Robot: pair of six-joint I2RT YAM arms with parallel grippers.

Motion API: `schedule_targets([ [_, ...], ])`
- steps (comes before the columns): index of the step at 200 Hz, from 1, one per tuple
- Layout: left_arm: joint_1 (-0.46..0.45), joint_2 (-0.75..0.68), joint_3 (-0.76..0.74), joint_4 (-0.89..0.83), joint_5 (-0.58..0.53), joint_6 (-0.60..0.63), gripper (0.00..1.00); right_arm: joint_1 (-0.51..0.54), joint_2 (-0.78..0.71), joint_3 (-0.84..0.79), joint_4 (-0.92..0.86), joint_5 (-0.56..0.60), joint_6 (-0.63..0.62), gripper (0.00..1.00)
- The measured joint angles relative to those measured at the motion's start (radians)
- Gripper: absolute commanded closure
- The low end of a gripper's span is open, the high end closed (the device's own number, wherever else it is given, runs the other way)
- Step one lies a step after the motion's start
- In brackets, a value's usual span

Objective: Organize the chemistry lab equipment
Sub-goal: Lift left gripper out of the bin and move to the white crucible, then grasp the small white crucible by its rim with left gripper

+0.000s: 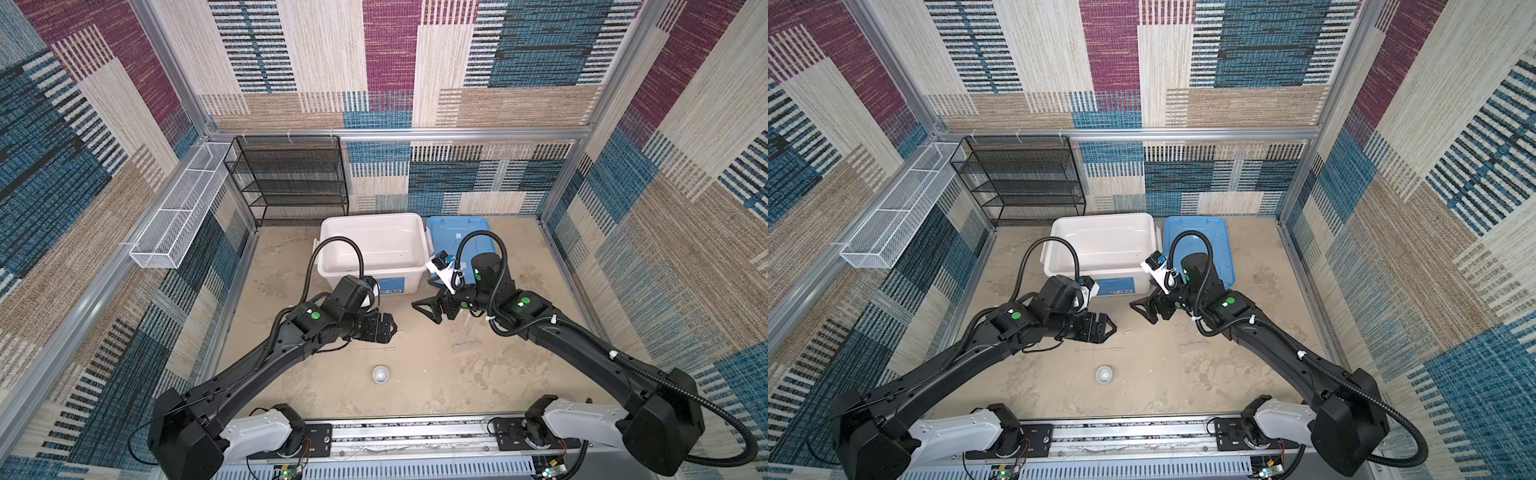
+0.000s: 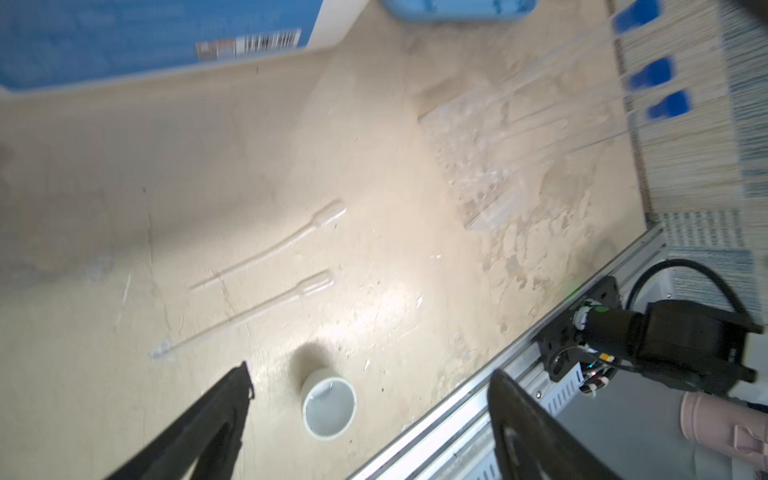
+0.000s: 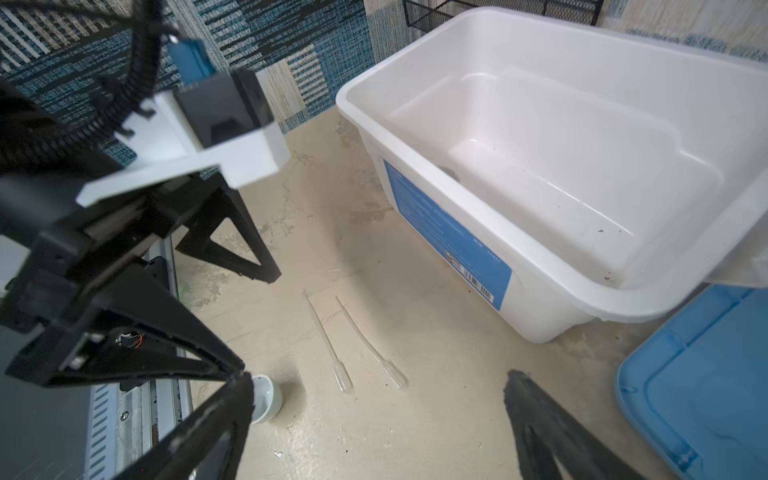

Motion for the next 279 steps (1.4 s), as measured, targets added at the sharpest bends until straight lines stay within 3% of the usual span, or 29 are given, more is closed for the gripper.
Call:
schedule_targets([
  [94,-0.174,0.131,-0.097,-0.028,-0.115,-0.108,0.19,0.023,-0.006,-0.116,0.024,-0.009,0.049,0.03],
  [129,-0.234,0.211,-0.092,-0.037,-0.177,-0.113,0.30,0.027,-0.002,-0.131,0.031,-0.008,0.052,0.03],
  [166,-0.241,0.305,-0.057,-0.045,-0.207,-0.113,0.34,0.027,-0.002,-0.139,0.031,-0.008,0.051,0.03],
  [279,-0.296,0.352,-0.053,-0.056,-0.225,-0.162,0.46,0.027,0.021,-0.162,0.039,0.022,0.047,0.02],
])
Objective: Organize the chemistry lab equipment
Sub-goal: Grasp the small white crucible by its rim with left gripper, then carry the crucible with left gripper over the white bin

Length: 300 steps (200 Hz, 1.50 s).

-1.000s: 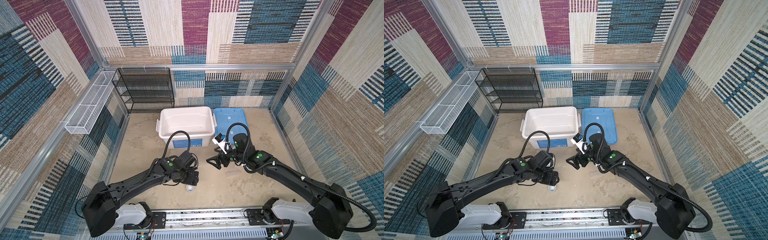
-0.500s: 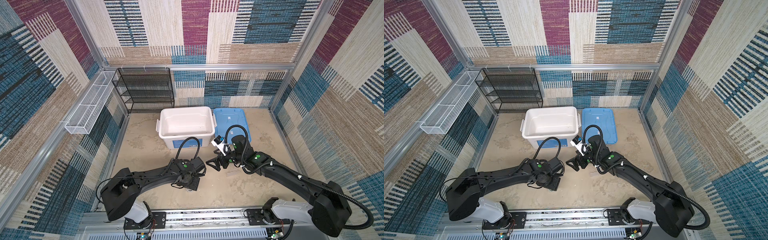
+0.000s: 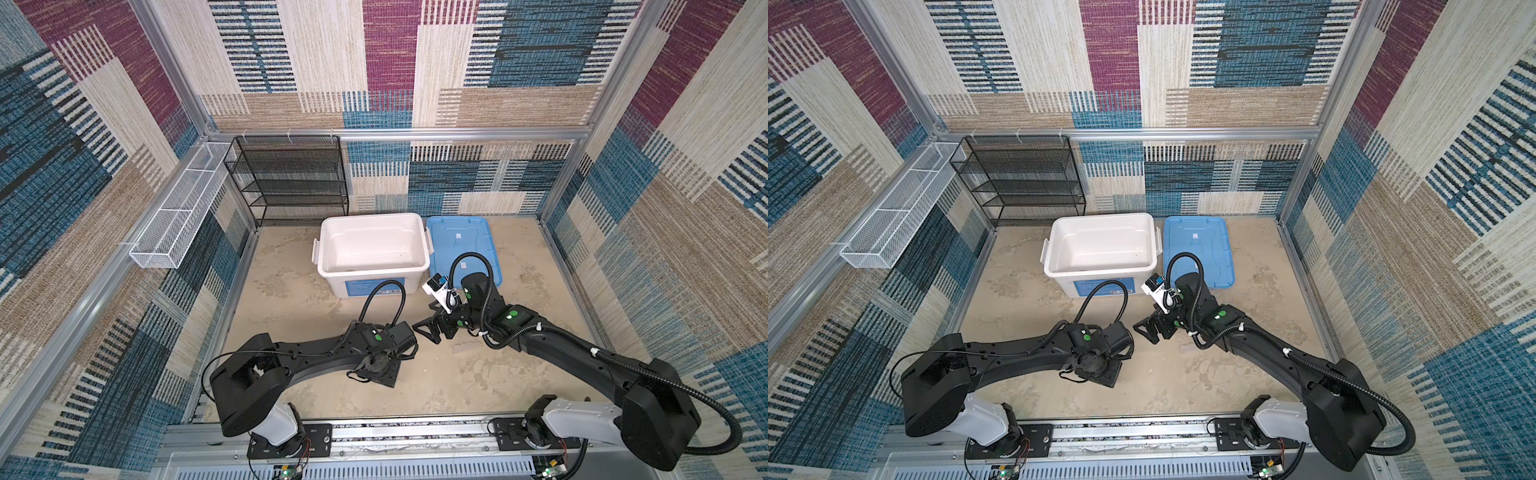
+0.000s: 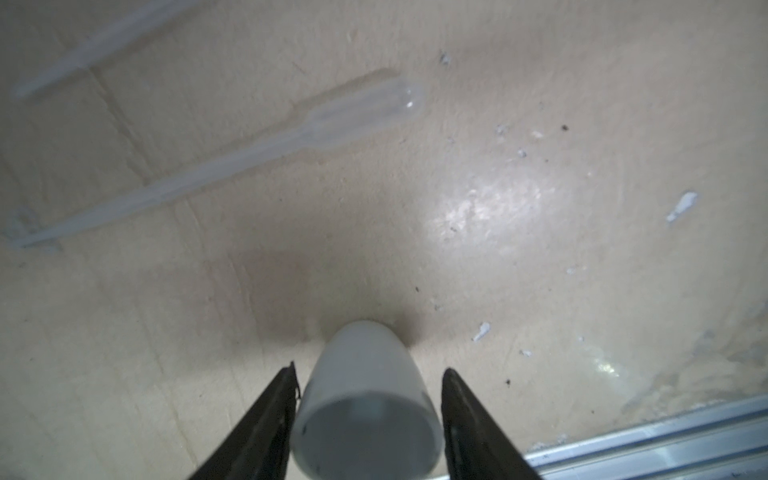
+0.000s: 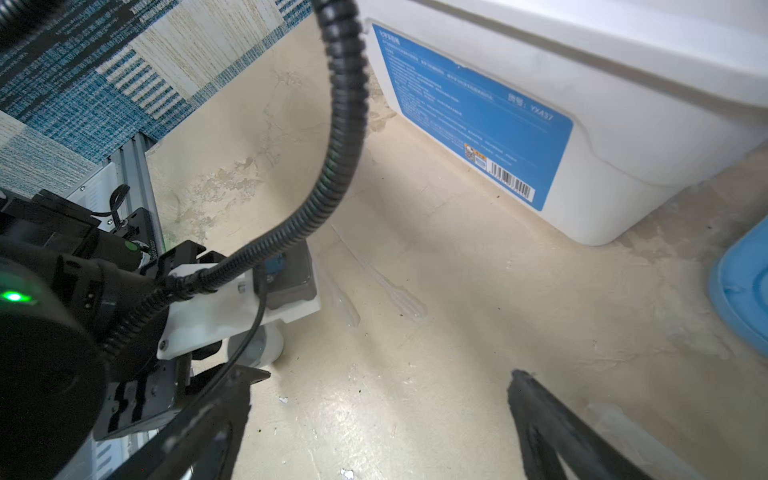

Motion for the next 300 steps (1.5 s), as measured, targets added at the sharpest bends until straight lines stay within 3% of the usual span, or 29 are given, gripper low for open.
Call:
schedule_targets([
  [122,-0.006,0.015,-0.008,-0.003,-0.005,-0.001,0.65,0.000,0.024,-0.003,0.006,0.003,-0.003,0.02],
  [197,0.008,-0.037,-0.008,-0.004,0.003,-0.003,0.68,0.000,-0.003,-0.005,0.014,-0.052,-0.006,0.02],
  [250,0.128,-0.180,0.024,-0.066,0.016,0.025,0.70,0.000,-0.066,-0.010,0.048,-0.132,-0.010,0.03],
  [300,0.294,-0.232,0.209,-0.176,0.007,0.156,0.69,0.000,-0.056,0.057,0.097,-0.141,-0.003,0.03],
])
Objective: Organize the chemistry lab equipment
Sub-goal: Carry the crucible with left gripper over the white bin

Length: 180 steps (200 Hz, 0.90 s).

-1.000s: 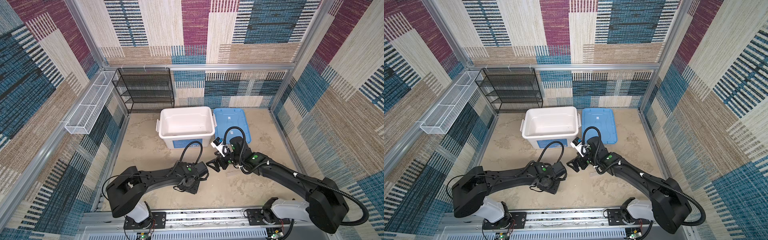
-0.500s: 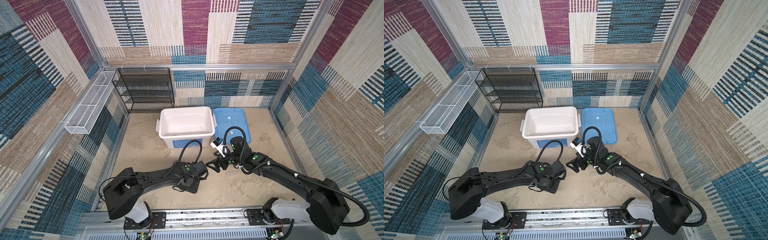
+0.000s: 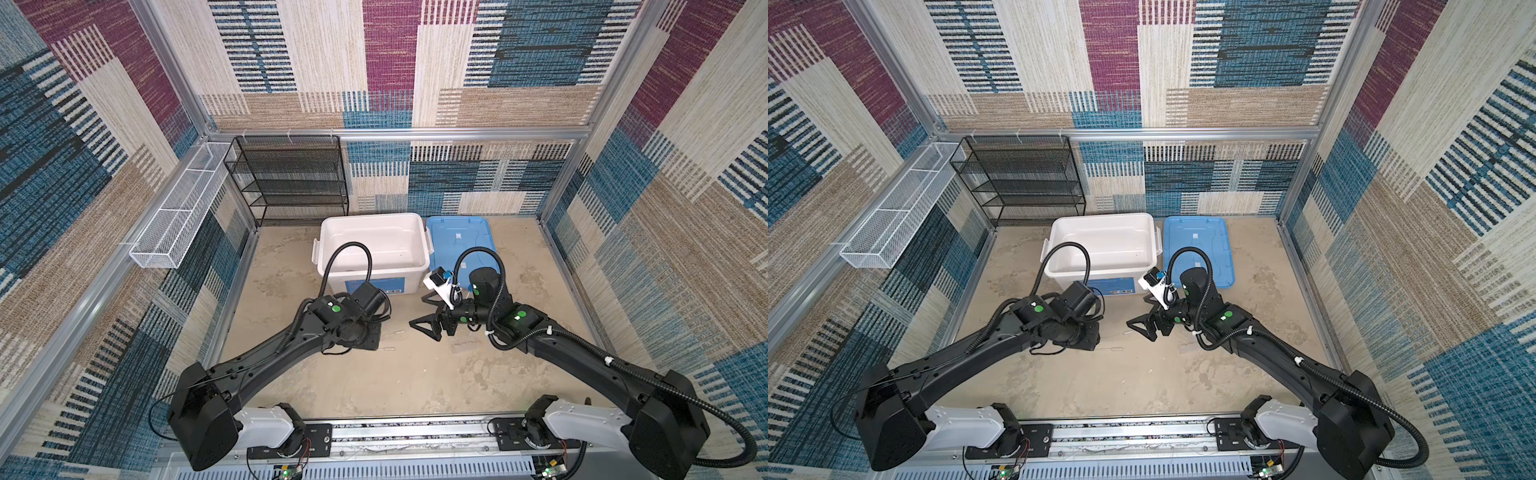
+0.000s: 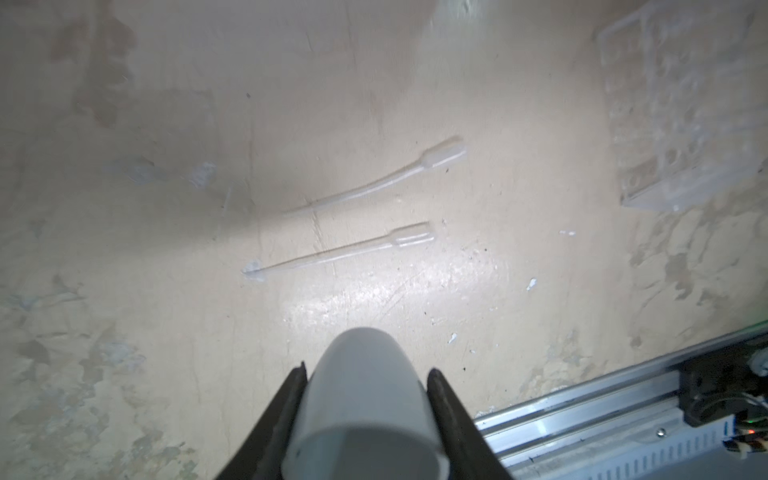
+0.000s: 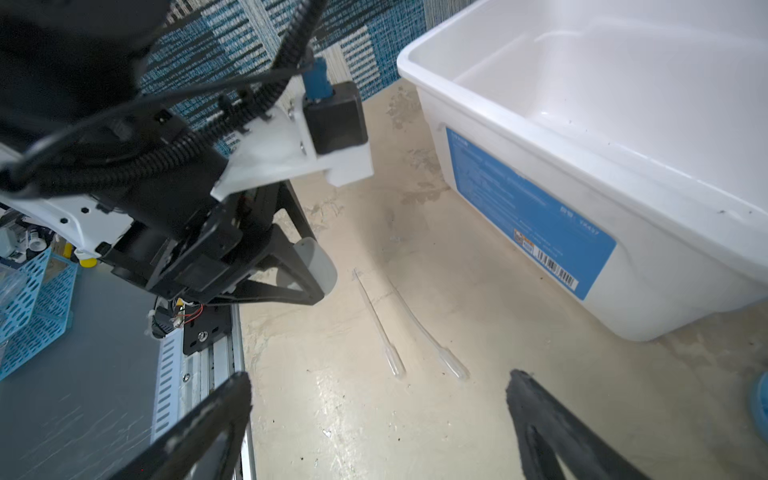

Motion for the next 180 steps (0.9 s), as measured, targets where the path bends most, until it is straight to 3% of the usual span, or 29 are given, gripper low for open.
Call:
schedule_targets([
  [39,0.120,0.092,0.258,-0.056,0.001,0.128,0.70,0.000,0.069,0.130,0.031,0.059,-0.008,0.03],
  [103,0.273,0.397,0.765,-0.148,0.026,0.262,0.70,-0.013,0.236,0.391,0.019,0.172,-0.020,0.04],
  [180,0.372,0.697,1.070,-0.222,0.032,0.274,0.72,-0.072,0.488,0.642,-0.011,0.213,-0.023,0.06],
])
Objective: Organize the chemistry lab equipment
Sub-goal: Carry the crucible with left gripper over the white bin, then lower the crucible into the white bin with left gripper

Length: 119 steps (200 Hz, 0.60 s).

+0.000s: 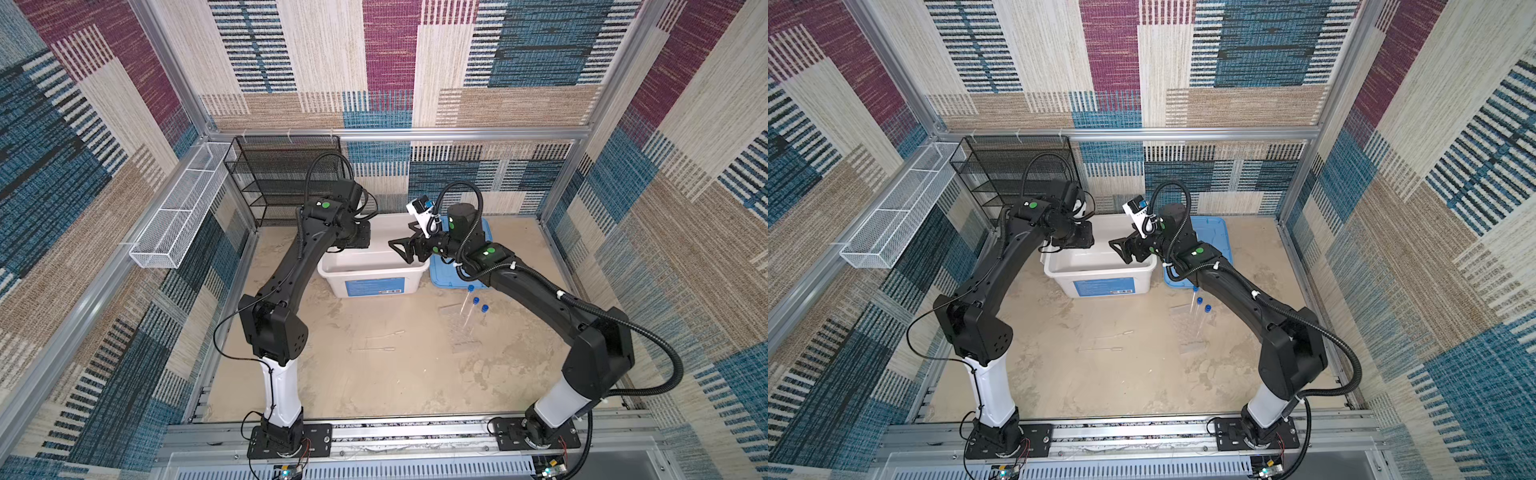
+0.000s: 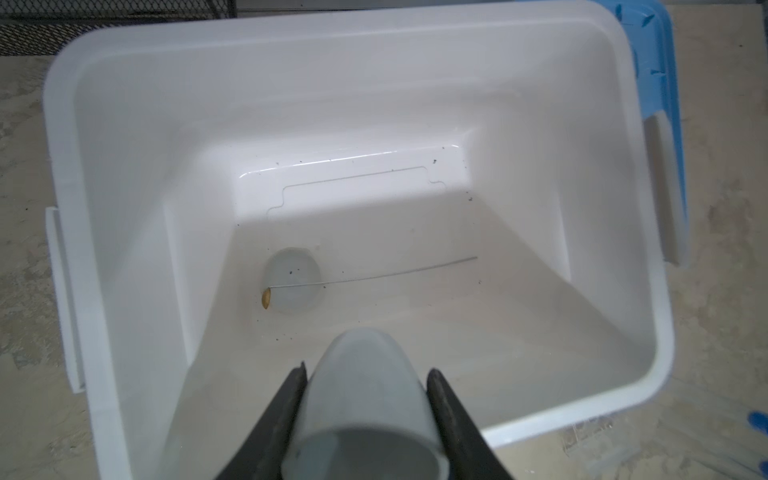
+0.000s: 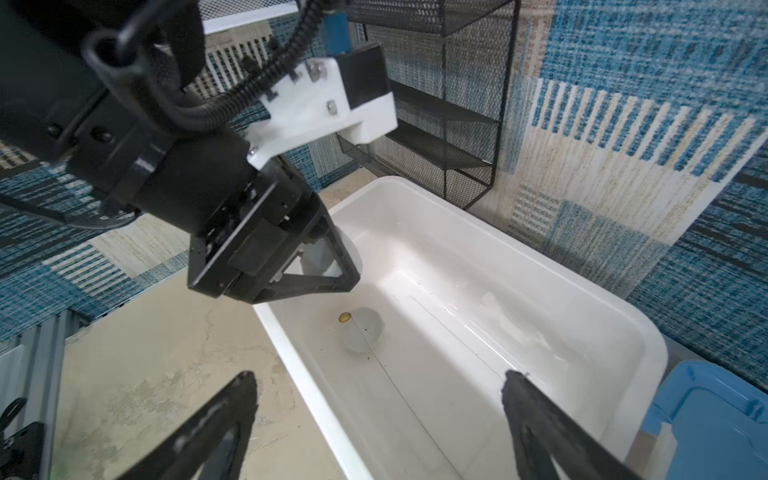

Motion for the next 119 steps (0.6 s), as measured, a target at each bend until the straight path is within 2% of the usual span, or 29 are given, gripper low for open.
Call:
schedule_targets([
  [79,0.019,0.261,0.209,-0.012,-0.072,-0.001,0.73,0.000,0.123,0.085,-0.003,0.035,-0.004,0.06],
  [119,0.012,0.320,0.213,-0.010,-0.081,-0.008,0.73,0.000,0.179,0.136,-0.027,0.036,-0.015,0.07],
])
